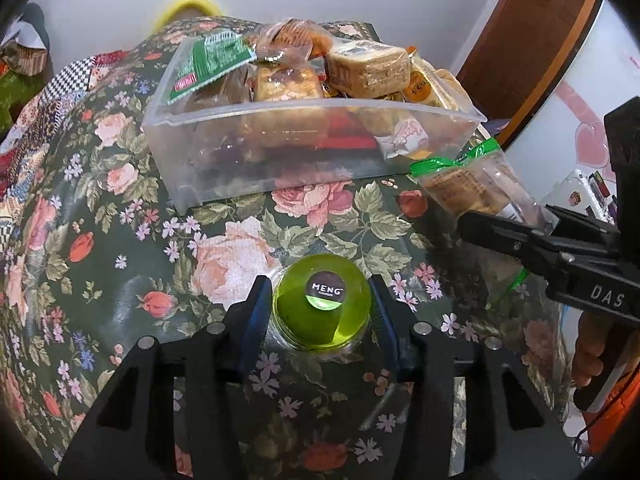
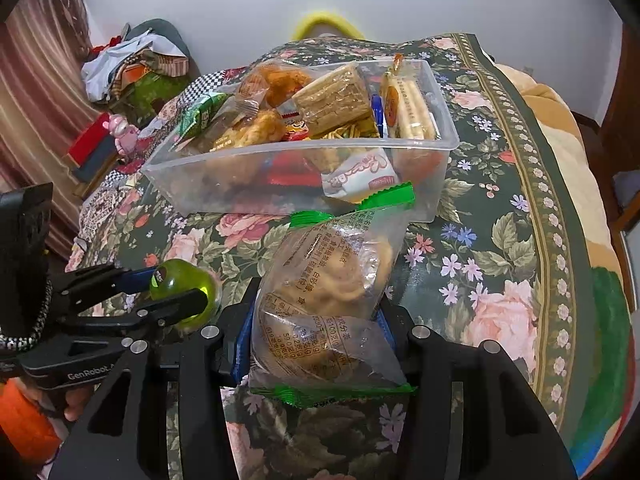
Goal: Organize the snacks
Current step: 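Lower the jar with the left tool while the right tool lowers the cookie bag into the box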
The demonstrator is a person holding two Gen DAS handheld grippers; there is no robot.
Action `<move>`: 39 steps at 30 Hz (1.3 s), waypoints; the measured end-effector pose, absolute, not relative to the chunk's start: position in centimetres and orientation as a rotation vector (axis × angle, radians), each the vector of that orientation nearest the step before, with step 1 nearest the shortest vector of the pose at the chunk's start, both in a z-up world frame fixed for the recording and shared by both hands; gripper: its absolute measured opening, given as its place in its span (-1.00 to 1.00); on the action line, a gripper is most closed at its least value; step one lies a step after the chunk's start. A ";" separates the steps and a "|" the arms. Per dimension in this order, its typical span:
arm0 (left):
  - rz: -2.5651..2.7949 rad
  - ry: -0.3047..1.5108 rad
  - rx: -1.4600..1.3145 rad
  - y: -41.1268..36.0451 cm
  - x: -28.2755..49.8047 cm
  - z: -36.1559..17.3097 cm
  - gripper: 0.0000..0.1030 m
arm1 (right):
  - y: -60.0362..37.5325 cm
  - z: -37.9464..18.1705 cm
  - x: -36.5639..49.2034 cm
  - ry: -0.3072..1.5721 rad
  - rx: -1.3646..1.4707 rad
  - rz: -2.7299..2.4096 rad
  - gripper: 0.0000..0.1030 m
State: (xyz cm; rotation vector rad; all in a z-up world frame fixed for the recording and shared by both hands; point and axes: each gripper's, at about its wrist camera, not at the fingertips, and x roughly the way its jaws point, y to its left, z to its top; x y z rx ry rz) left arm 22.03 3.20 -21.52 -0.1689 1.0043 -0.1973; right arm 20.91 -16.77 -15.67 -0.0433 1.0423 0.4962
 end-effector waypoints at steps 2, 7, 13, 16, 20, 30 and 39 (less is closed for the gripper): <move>-0.190 0.990 -0.156 3.2 21.8 -20.8 -0.10 | -16.9 -15.2 20.9 1.031 -0.036 0.500 -0.10; -0.188 0.934 -0.148 3.4 21.7 -18.6 -0.11 | -17.1 -13.7 20.9 0.988 -0.015 0.509 -0.10; -0.187 0.845 -0.164 4.0 22.7 -15.0 -0.11 | -16.9 -11.7 21.6 0.924 -0.004 0.511 -0.10; -0.186 0.803 -0.164 4.0 23.9 -13.2 -0.10 | -16.5 -10.8 22.5 0.892 0.001 0.515 -0.10; -0.178 0.773 -0.155 4.0 25.8 -12.1 -0.10 | -15.6 -9.9 24.1 0.858 0.000 0.519 -0.10; -0.157 0.783 -0.149 4.9 30.5 -12.7 -0.11 | -12.6 -10.1 28.1 0.840 -0.043 0.531 -0.10; -0.170 0.811 -0.185 5.7 32.7 -14.1 -0.10 | -11.9 -10.6 30.3 0.865 -0.073 0.526 -0.05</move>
